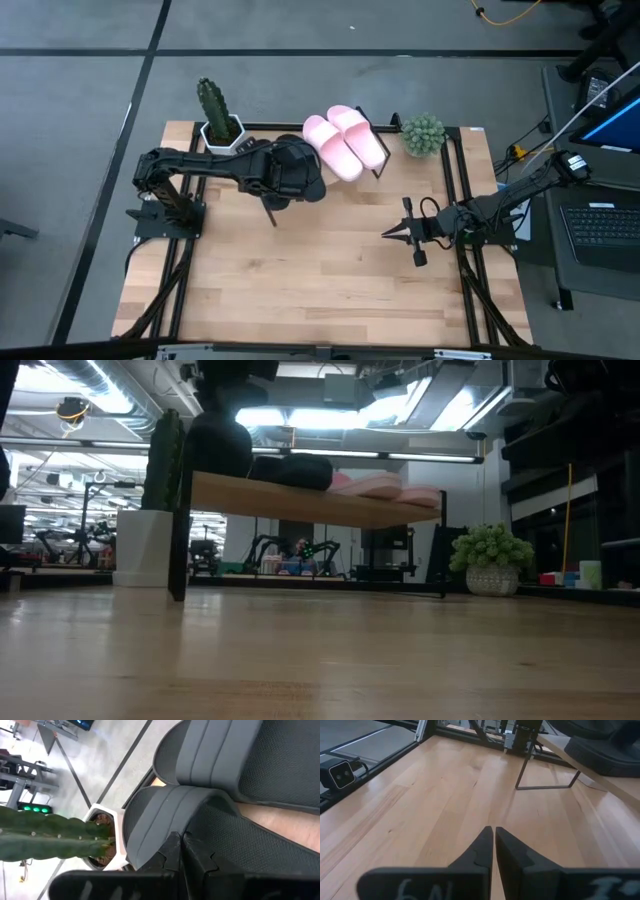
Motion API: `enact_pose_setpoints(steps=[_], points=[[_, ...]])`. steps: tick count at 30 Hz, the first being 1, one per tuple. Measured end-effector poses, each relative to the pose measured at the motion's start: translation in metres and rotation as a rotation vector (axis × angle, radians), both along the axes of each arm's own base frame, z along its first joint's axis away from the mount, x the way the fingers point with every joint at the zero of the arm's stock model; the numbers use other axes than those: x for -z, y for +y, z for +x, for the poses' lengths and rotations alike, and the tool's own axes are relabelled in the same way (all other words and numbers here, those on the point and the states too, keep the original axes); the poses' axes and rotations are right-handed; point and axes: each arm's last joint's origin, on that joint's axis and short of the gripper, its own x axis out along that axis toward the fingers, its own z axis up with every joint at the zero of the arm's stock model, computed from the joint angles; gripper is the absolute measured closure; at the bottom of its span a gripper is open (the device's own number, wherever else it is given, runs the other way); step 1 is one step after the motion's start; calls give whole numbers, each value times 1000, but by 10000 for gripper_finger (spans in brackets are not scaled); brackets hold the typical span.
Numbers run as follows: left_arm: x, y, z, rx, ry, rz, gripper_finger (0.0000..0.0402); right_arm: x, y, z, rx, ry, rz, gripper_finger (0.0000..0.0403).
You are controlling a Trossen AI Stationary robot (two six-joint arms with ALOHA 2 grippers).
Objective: Pick and place slides into the shelf
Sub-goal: Put the black slides on the shelf
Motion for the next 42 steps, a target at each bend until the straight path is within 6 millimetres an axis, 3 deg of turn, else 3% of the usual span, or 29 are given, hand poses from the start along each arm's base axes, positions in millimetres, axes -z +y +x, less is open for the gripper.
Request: enact_pose_setpoints(steps=[19,42], points=[[1,-1,5,-14,-70,-27,398,-1,0,0,1,-6,4,379],[1,-1,9,-11,-115,-35,267,0,0,0,2,-4,8,379]])
